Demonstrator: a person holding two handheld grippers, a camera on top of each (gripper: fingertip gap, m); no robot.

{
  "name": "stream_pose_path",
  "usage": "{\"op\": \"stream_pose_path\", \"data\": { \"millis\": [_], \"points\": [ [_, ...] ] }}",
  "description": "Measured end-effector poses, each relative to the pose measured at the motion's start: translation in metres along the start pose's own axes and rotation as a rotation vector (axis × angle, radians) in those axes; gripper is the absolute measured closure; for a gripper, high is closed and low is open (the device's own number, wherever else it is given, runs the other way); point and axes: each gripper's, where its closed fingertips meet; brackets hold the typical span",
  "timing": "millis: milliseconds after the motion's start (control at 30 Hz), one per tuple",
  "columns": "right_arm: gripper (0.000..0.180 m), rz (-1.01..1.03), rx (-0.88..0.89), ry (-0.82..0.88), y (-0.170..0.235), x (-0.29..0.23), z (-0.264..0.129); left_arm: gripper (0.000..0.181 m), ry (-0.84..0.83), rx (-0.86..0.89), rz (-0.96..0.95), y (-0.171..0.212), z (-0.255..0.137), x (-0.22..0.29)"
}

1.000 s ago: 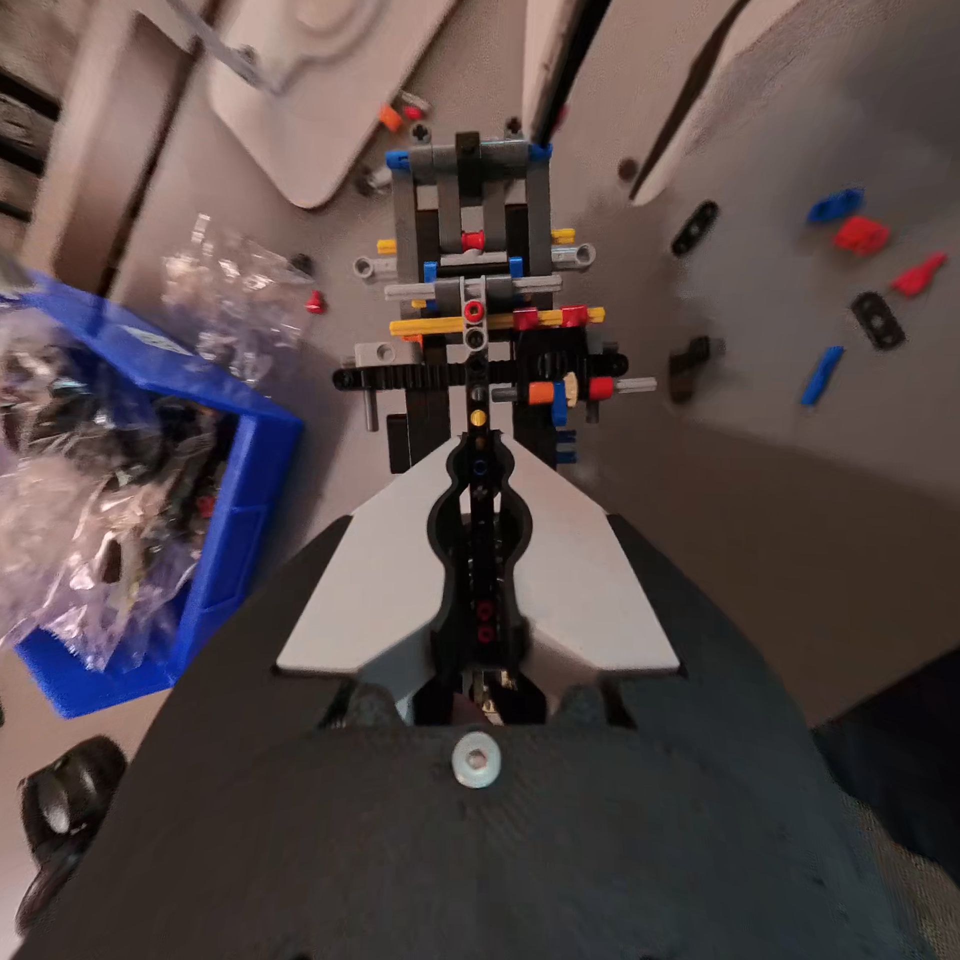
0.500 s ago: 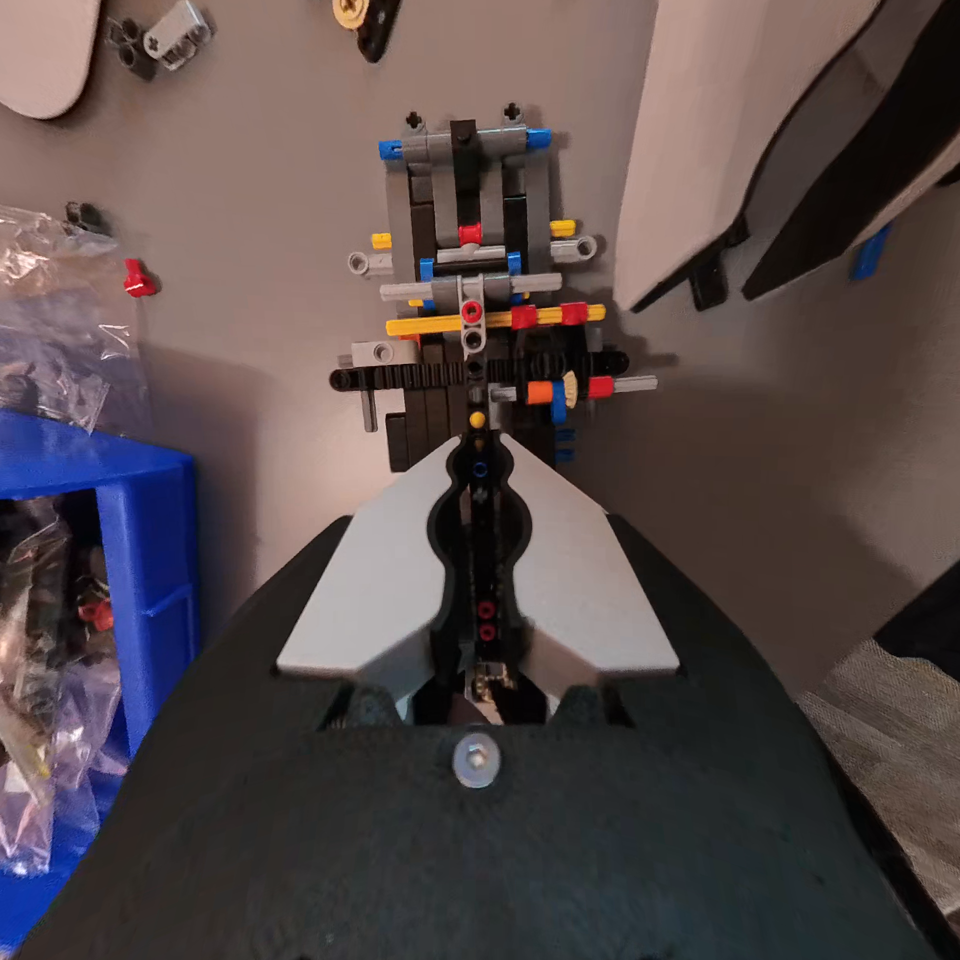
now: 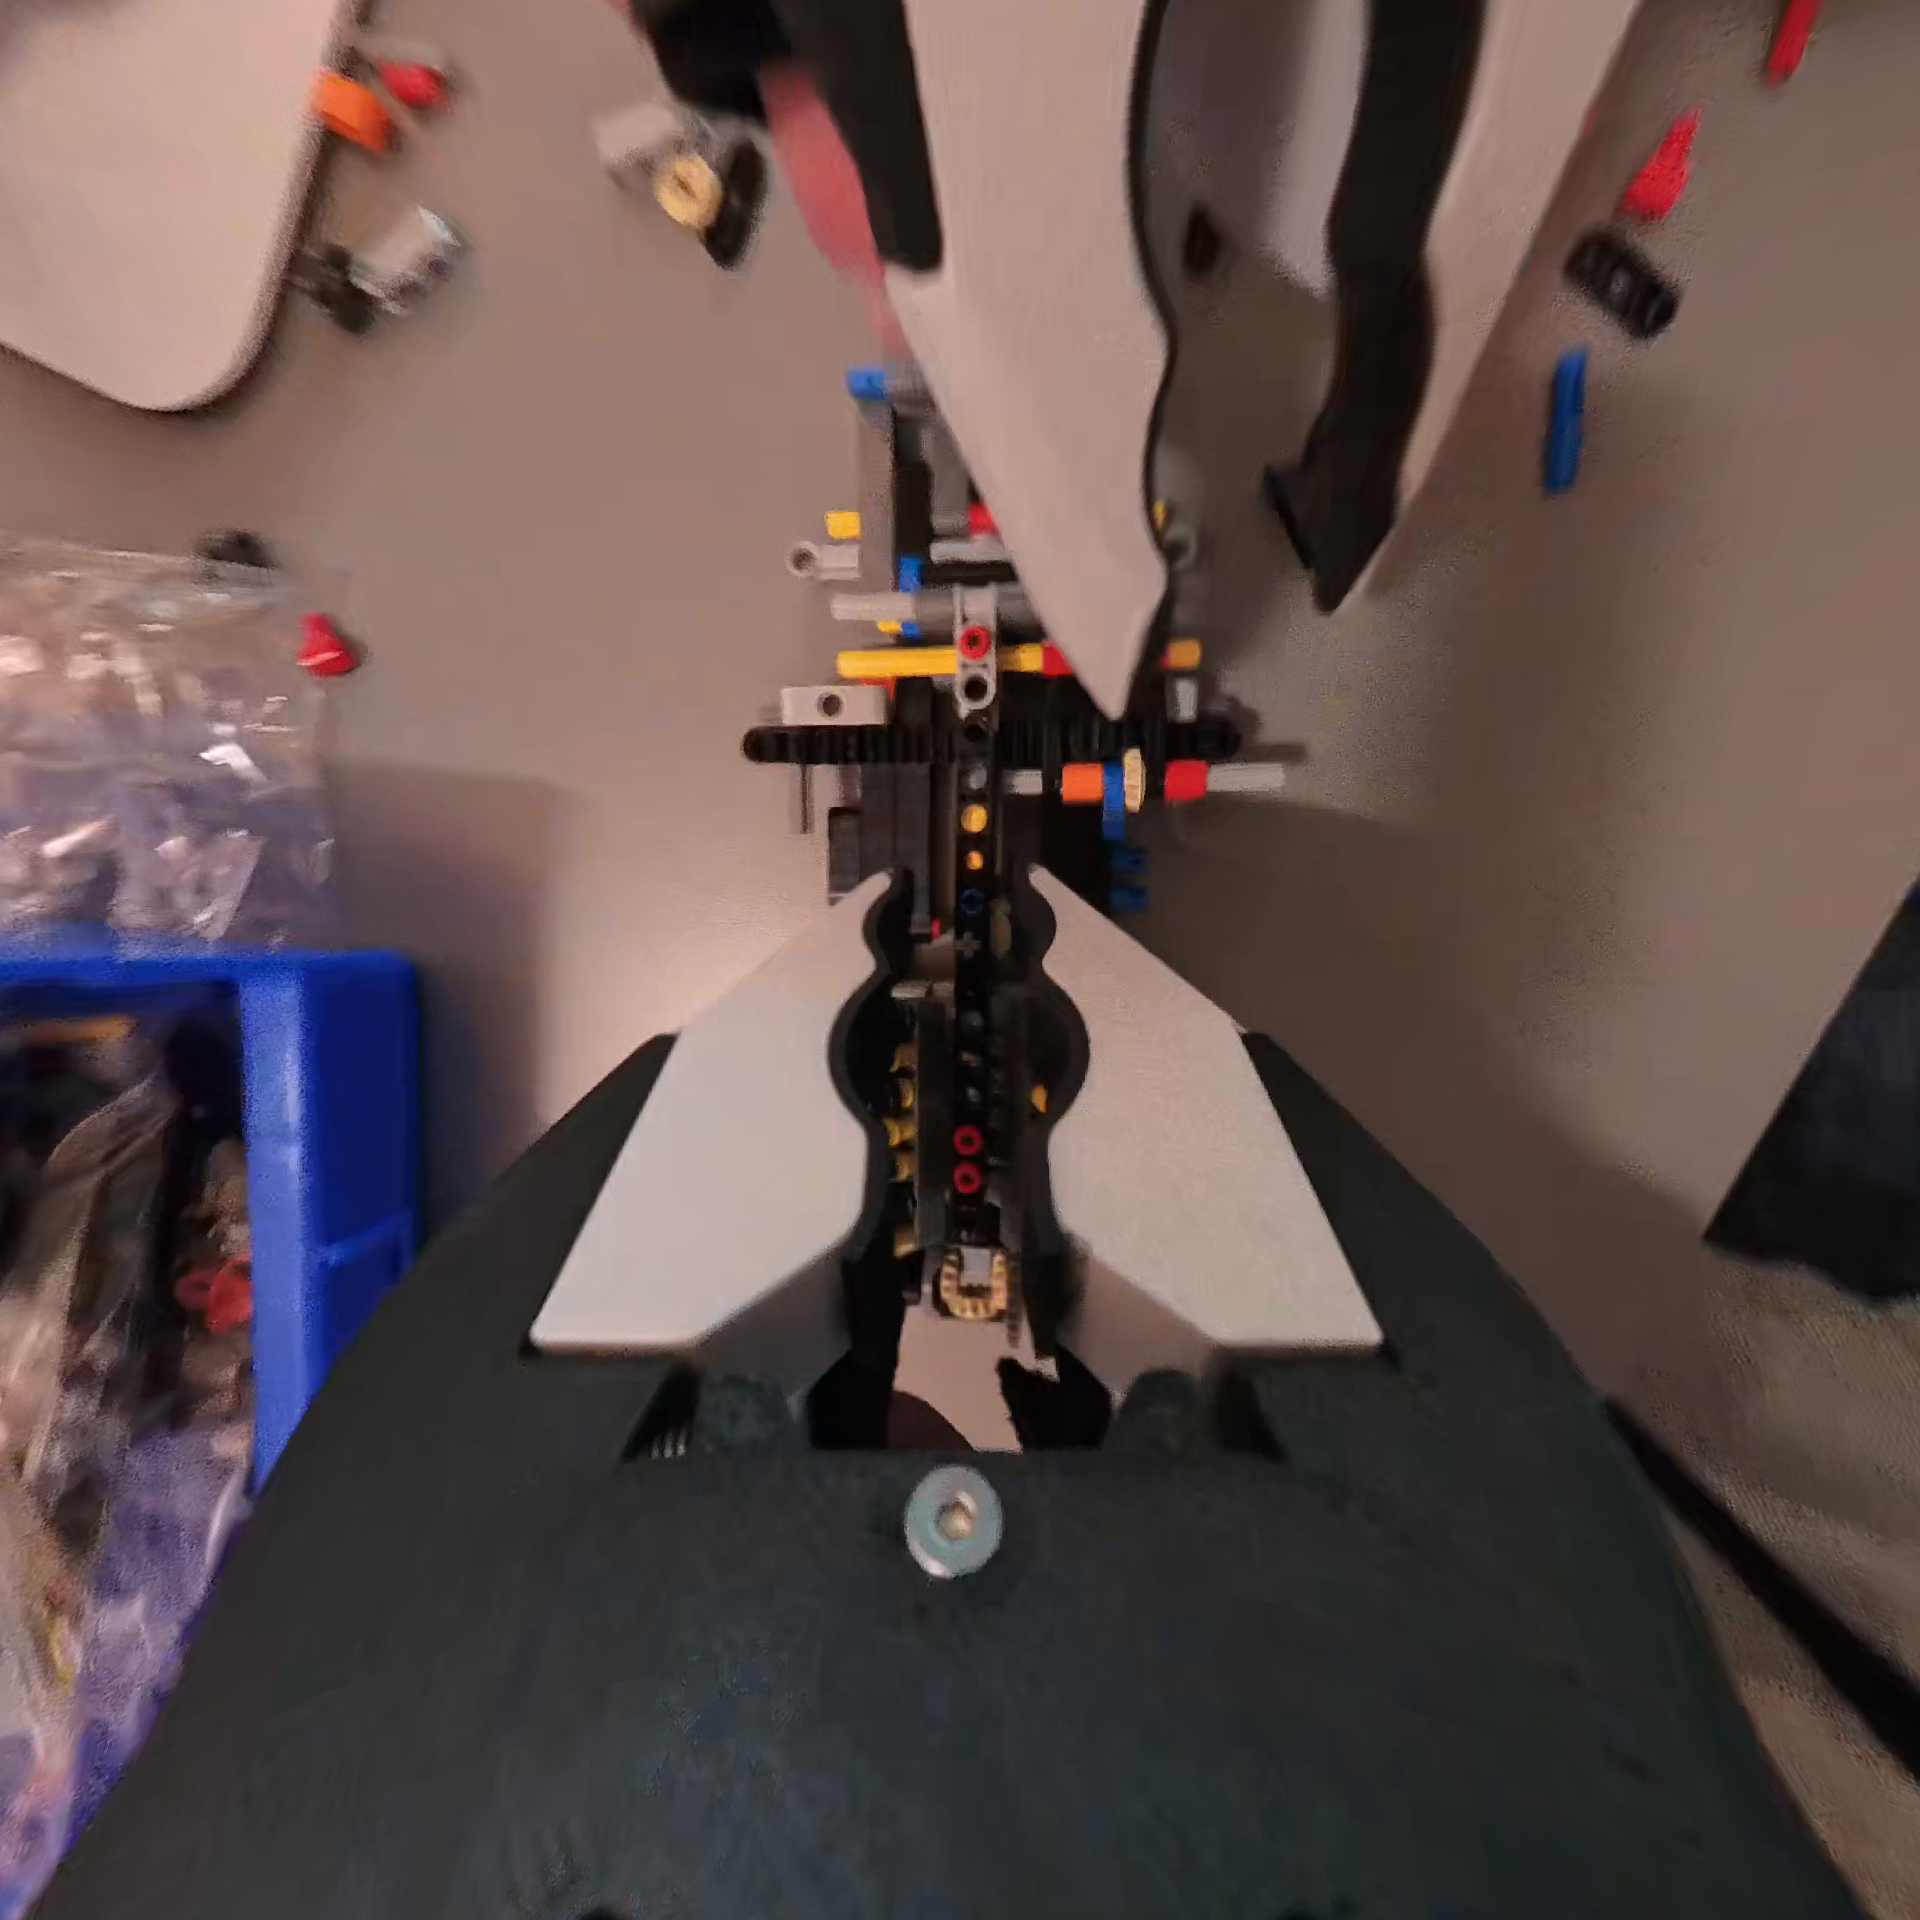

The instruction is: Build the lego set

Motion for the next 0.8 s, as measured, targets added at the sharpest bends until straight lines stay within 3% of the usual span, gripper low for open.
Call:
{"op": "stream_pose_path", "data": {
  "millis": [100,200,433,800],
  "points": [
    [0.151,-0.02,-0.014,-0.061,0.003,0.004,0.001,0.158,-0.085,0.1,-0.044,-0.001,-0.017,0.007],
    [0.15,-0.037,-0.04,-0.124,0.005,0.006,0.007,0.156,-0.2,0.079,-0.035,0.021,-0.011,0.01],
    [0.139,-0.099,-0.108,-0.267,0.011,0.002,0.025,0.155,-0.289,0.216,0.024,0.019,-0.005,0.019],
    [0.147,-0.121,-0.201,-0.504,0.021,-0.004,0.032,0.164,-0.267,0.257,0.074,0.024,0.004,0.018]
  ]
}}
Point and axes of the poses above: each gripper's, where its closed fingertips meet, z out along the fingers, y out of its underside, x = y × z across the jaws, and after that the axes turned 8 degrees about -z, right-handed
